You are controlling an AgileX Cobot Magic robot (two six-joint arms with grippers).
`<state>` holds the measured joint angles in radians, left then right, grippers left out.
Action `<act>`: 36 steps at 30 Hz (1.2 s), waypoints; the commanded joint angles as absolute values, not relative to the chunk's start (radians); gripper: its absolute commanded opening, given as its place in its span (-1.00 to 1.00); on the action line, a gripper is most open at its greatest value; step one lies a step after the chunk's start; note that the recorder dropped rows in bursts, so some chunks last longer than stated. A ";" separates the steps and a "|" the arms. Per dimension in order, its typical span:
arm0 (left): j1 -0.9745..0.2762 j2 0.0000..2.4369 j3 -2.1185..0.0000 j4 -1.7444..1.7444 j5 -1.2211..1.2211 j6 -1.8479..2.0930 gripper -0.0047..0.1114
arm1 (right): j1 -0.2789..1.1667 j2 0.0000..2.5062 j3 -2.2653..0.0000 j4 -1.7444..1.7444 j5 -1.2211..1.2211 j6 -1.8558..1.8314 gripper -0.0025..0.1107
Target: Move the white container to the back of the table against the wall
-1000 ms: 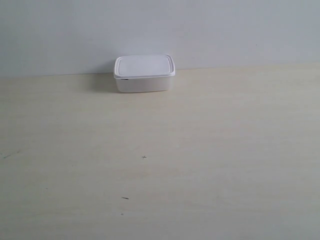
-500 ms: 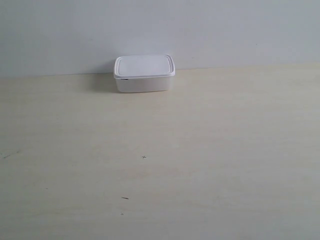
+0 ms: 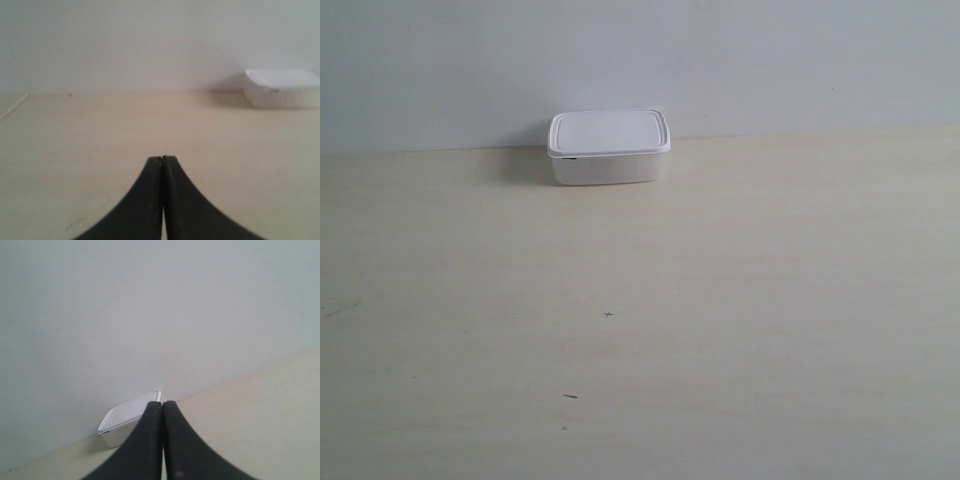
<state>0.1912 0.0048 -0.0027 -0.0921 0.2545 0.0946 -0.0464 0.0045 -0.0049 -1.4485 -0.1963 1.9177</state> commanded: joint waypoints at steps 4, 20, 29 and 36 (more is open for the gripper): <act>0.193 0.000 0.000 -0.040 0.353 -0.046 -0.92 | -0.052 0.000 0.000 -1.447 -0.198 1.911 -0.96; 0.193 0.000 0.000 0.063 0.356 -0.146 -0.92 | -0.052 0.000 0.000 -1.445 -0.198 1.911 -0.96; 0.193 0.000 0.000 0.063 0.356 -0.146 -0.92 | -0.052 0.000 0.000 -1.445 -0.198 1.911 -0.96; 0.193 0.000 0.000 0.063 0.356 -0.146 -0.92 | -0.052 0.000 0.000 -1.456 -0.154 1.903 -0.96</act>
